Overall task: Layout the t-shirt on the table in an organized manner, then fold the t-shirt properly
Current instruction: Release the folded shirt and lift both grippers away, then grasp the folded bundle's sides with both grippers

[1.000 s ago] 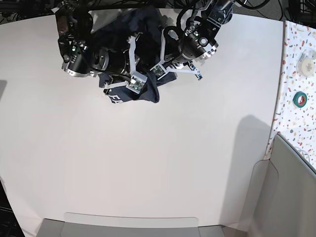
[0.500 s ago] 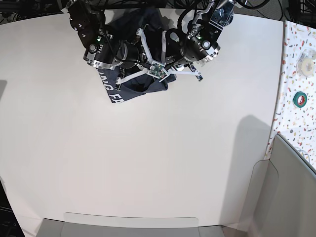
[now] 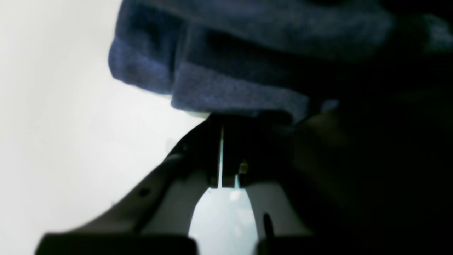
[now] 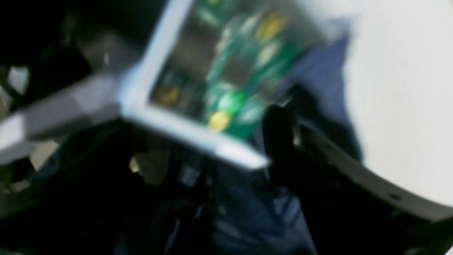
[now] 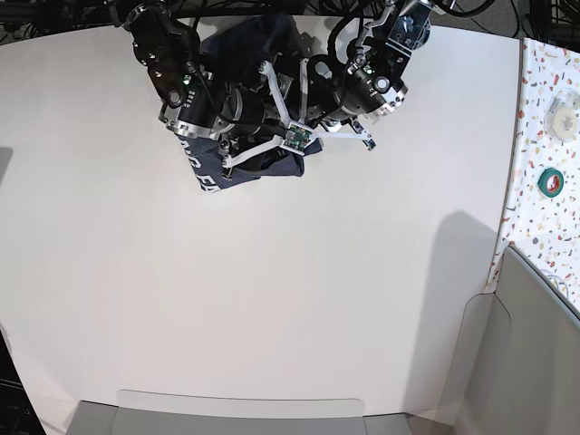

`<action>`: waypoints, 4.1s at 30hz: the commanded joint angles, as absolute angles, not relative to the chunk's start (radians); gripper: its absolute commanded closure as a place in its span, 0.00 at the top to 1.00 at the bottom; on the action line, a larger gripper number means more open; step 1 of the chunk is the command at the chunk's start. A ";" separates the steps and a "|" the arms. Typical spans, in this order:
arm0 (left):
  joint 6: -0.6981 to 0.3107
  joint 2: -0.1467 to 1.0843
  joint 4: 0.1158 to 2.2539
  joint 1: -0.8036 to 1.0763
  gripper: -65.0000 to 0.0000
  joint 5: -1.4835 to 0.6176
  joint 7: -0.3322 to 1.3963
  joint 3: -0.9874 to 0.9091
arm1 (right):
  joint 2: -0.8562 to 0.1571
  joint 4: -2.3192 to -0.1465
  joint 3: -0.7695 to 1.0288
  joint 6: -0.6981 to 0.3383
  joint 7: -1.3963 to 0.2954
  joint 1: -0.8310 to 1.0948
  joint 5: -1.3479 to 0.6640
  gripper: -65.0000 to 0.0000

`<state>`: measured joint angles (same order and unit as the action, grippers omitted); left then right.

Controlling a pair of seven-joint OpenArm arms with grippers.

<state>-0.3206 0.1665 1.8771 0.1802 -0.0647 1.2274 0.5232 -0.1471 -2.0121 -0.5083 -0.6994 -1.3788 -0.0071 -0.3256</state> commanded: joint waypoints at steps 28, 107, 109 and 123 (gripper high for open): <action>-0.314 0.173 1.870 0.185 0.00 -0.036 1.259 0.446 | -0.041 -2.032 0.257 -0.698 -1.337 -0.214 -0.659 0.15; -0.412 -0.031 2.097 0.271 0.00 -0.085 1.024 0.076 | -0.196 -1.906 0.054 -0.698 -1.388 -0.053 -0.599 0.00; -0.478 -0.064 2.097 0.275 0.00 -0.145 1.023 0.074 | -0.197 -1.830 0.105 -0.698 -1.388 -0.058 -0.599 0.00; -0.519 -0.041 2.075 0.214 0.00 -0.851 1.297 0.073 | -0.209 -1.771 0.202 -0.698 -1.386 -0.128 -0.604 0.00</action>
<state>-0.5209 -0.0406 2.0613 0.2314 -0.8276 1.3201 0.0719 -0.1993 -1.7477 0.1986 -0.7002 -1.4048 -0.1055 -0.5858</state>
